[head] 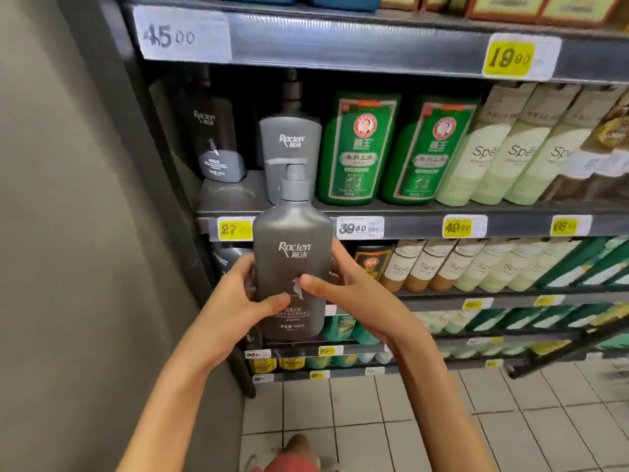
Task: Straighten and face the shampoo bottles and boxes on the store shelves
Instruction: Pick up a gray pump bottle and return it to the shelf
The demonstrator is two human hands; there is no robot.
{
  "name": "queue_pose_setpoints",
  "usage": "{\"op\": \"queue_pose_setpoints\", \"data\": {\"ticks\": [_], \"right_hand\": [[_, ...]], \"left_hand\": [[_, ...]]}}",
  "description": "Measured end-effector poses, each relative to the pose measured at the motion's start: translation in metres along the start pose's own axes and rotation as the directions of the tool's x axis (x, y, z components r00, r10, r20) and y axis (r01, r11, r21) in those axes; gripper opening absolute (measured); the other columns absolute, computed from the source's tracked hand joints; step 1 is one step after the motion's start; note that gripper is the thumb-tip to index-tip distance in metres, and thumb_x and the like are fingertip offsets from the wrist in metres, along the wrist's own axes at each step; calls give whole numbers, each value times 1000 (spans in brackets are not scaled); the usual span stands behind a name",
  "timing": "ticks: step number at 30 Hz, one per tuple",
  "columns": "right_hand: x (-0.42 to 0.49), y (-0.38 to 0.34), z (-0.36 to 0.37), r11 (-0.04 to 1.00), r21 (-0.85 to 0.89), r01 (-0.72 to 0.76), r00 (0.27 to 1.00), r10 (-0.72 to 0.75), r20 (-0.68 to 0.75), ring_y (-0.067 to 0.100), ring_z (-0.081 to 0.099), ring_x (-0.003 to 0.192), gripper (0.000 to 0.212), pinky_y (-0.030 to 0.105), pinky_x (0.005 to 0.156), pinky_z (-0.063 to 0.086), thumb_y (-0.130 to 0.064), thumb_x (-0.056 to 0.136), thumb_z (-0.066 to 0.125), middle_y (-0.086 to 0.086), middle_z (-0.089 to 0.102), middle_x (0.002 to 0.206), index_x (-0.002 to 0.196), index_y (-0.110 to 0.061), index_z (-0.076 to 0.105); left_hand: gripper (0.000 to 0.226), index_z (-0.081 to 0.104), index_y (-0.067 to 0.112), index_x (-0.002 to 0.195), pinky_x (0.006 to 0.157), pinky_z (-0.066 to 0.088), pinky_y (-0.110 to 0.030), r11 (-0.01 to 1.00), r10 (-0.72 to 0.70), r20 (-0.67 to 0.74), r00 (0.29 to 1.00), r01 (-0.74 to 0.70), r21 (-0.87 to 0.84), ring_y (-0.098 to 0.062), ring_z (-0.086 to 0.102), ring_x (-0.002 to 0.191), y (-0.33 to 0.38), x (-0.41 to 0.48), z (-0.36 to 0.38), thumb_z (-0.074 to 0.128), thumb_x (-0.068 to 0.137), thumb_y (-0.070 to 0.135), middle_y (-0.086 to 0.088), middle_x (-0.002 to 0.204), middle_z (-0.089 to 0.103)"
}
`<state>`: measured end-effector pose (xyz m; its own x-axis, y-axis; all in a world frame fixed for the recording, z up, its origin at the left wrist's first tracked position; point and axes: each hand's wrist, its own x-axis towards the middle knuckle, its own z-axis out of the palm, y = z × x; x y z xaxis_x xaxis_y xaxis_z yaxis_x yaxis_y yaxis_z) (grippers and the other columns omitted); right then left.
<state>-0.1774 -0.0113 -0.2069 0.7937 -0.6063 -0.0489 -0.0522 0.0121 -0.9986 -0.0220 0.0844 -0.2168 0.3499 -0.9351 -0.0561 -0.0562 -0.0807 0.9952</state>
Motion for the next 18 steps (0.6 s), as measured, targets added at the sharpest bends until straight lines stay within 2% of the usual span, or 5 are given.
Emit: {"op": "queue_pose_setpoints", "data": {"ticks": [3,5,9,14,18], "right_hand": [[25,3,24,998,-48,37,996,-41,-82,4,59,110,43,22,94,48,-13,89,63,-8,63,119,128,-18,46],[43,-1,35,985,-152,81,981,-106,-163,-2,59,102,36,19,88,48,-17,89,64,-10,62,114,122,-18,50],[78,-19,47,919,-364,151,917,-267,-295,9,53,99,38,26,89,46,-15,85,67,-4,52,106,121,-14,55],[110,-32,57,865,-468,182,848,-379,-371,16,52,99,40,23,86,43,-12,84,68,2,52,105,121,-8,56],[129,-31,62,841,-512,173,794,-426,-433,13,48,96,41,13,81,38,-9,86,65,5,49,105,124,-4,54]], "left_hand": [[37,57,23,102,68,51,-13,996,75,-161,984,-82,-38,-3,67,86,1,12,-17,63,80,-6,8,95,70],[36,56,23,105,78,51,-18,992,113,-234,966,-123,-26,-5,65,94,4,22,-24,60,83,-5,5,104,68],[40,50,16,123,98,44,-31,978,207,-359,910,-182,103,-9,58,111,13,47,-31,55,88,-1,4,116,63],[47,45,14,131,84,42,-6,946,324,-491,809,-280,163,7,58,104,22,73,-30,50,88,-5,10,114,63],[51,39,16,136,99,42,-25,943,334,-517,788,-285,173,-5,54,115,23,93,-32,46,89,-4,6,122,58]]}}
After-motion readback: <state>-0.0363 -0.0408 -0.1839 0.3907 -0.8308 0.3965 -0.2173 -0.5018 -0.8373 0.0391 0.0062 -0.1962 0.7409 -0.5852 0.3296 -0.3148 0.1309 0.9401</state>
